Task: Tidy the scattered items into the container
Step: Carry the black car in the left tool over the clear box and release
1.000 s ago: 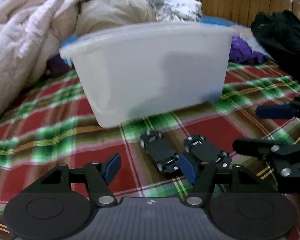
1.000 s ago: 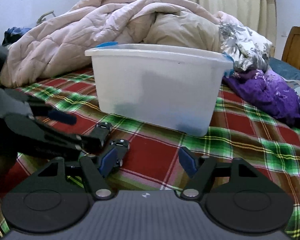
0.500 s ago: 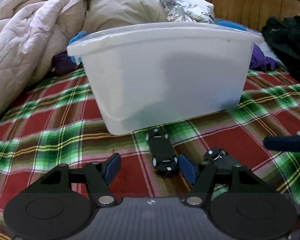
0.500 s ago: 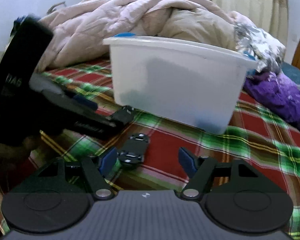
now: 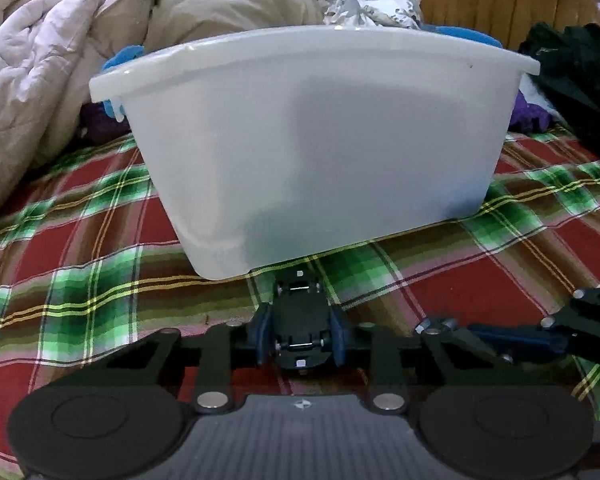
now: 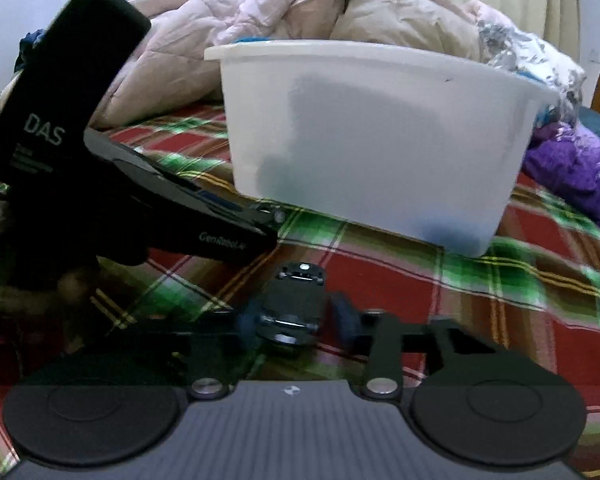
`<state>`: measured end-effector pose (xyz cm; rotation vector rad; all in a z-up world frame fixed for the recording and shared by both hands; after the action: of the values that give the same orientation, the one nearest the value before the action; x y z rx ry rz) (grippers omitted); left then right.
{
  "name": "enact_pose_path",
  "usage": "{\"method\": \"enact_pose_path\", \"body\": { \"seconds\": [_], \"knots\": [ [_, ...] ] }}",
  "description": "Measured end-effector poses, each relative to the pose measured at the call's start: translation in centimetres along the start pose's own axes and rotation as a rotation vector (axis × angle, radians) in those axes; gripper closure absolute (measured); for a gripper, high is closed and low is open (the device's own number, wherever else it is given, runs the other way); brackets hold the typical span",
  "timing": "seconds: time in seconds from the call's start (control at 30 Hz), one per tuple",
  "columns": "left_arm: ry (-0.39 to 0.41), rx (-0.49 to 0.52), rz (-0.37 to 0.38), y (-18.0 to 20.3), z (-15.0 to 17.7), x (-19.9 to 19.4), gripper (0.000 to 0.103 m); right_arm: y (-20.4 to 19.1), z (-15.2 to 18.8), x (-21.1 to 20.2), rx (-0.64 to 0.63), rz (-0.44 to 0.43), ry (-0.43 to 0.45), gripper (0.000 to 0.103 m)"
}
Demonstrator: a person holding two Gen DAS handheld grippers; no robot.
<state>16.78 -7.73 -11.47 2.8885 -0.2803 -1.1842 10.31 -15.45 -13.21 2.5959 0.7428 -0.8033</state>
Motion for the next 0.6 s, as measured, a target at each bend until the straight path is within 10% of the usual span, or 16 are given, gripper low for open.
{"method": "enact_pose_path", "body": {
  "seconds": [0.6],
  "knots": [
    [0.135,0.046,-0.080,-1.2,-5.2,-11.8,0.070,3.7,-3.8,-8.6,0.095,0.044,0.131,0.070]
  ]
}}
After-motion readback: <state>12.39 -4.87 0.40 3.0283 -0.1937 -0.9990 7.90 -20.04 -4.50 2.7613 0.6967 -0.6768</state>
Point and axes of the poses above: each gripper's, at about its wrist camera, not at the fingertips, and x roughly the way its jaws point, y to its right, z to its underside, the point moved 7 cm from there along x, roughly the way its jaws point, and after that the axes turned 11 degrees about -x, right-handed, at the moved point
